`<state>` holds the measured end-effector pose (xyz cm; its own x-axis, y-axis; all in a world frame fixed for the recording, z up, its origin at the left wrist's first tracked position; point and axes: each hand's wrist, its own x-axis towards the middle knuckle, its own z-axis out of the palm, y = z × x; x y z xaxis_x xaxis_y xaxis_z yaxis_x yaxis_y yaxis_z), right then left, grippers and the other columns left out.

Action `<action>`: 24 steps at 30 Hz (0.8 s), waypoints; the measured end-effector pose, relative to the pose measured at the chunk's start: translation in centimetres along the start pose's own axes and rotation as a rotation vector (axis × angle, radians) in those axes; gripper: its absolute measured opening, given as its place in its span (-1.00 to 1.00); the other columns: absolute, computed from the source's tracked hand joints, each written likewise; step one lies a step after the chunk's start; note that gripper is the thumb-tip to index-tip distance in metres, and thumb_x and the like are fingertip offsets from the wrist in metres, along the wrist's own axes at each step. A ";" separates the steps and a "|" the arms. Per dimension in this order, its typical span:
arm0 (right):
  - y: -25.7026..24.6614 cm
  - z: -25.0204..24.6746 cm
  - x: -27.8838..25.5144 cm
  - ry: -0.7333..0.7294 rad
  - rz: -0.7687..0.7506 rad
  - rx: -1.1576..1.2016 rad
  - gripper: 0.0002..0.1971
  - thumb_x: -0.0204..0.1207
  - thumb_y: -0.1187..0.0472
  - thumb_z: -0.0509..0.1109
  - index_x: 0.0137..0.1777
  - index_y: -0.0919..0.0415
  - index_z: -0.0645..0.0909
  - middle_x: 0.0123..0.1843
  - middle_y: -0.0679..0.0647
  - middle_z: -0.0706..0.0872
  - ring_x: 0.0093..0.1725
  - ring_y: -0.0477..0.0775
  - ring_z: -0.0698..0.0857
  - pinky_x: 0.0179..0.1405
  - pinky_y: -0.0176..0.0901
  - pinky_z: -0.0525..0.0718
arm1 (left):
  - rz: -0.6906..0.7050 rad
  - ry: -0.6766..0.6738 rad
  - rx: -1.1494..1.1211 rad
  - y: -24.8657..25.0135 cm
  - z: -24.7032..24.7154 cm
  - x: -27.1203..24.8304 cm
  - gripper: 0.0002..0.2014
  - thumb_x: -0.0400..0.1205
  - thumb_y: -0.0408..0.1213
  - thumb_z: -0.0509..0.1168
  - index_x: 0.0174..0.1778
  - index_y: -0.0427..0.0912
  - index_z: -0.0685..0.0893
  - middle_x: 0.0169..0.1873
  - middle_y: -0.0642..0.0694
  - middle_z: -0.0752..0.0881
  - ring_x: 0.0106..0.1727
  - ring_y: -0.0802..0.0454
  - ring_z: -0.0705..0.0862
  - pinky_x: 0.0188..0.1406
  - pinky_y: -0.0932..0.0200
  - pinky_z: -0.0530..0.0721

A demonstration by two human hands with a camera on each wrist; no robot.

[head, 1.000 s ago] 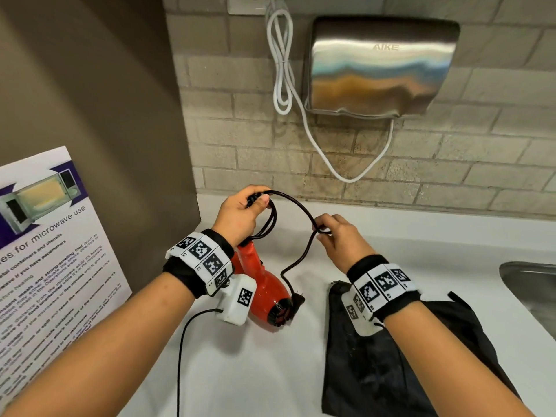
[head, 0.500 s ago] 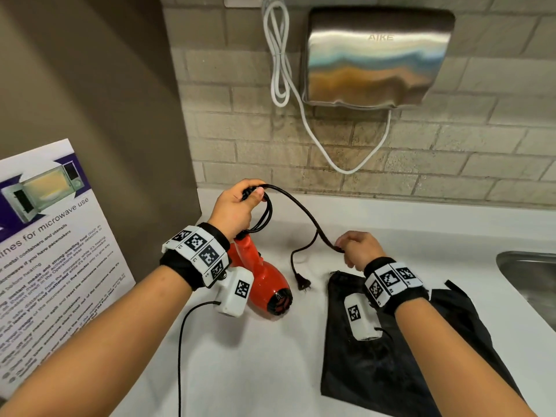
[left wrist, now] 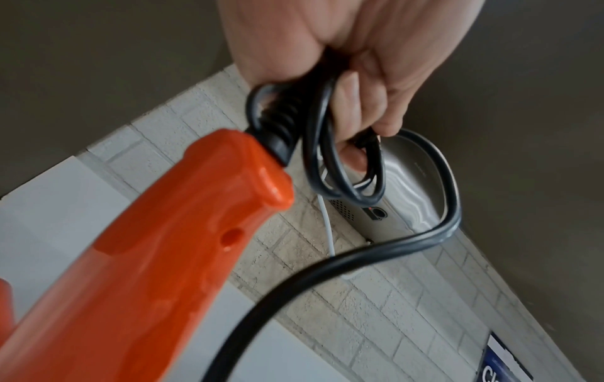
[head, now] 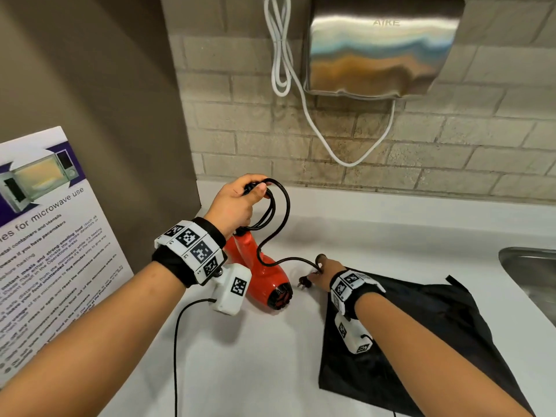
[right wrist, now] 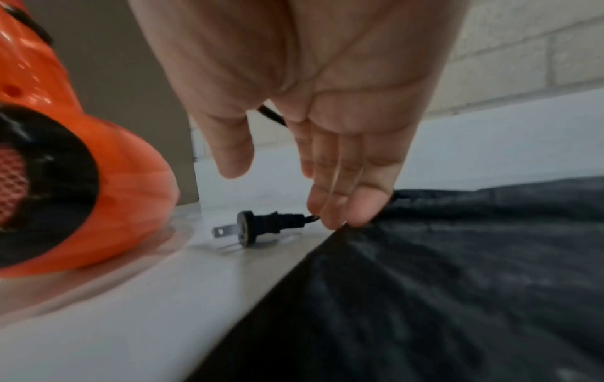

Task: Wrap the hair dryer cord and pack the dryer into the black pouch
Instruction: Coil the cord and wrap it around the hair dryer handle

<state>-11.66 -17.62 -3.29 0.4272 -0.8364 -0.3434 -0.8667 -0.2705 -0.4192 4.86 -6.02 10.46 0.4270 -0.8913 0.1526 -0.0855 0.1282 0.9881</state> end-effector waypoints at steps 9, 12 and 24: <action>-1.1 1.1 2.9 -0.135 -0.032 -0.280 -0.59 0.55 -0.03 0.26 0.28 0.20 0.55 0.28 0.16 0.66 0.30 0.19 0.59 0.30 -0.12 0.54 | -0.002 -0.014 -0.004 0.0 -0.2 0.3 -0.85 0.67 -0.31 0.16 -0.09 0.00 0.61 -0.36 0.01 0.61 -0.77 0.27 0.15 -0.76 0.46 0.11; -1.0 1.1 3.4 -0.127 -0.021 -0.317 -0.56 0.55 -0.03 0.25 0.28 0.27 0.53 0.23 0.19 0.66 0.25 0.19 0.60 0.18 -0.11 0.54 | -0.005 -0.016 -0.003 0.0 -0.3 0.5 -0.84 0.67 -0.31 0.15 -0.09 0.00 0.61 -0.32 -0.03 0.60 -0.77 0.28 0.15 -0.76 0.47 0.12; -0.7 -4.1 1.3 0.373 -0.158 0.551 -0.72 0.51 0.48 0.20 -0.21 0.12 0.62 -0.09 0.33 0.70 0.07 0.29 0.69 0.08 0.05 0.62 | -0.016 -0.038 -0.048 0.1 -0.1 0.7 -0.84 0.69 -0.28 0.12 -0.09 -0.01 0.59 -0.49 0.18 0.63 -0.76 0.27 0.15 -0.74 0.45 0.09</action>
<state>-11.58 -20.49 0.02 0.3346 -0.9419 0.0279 -0.5013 -0.2030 -0.8411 5.22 -6.63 10.70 0.3931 -0.9093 0.1366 -0.0355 0.1335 0.9904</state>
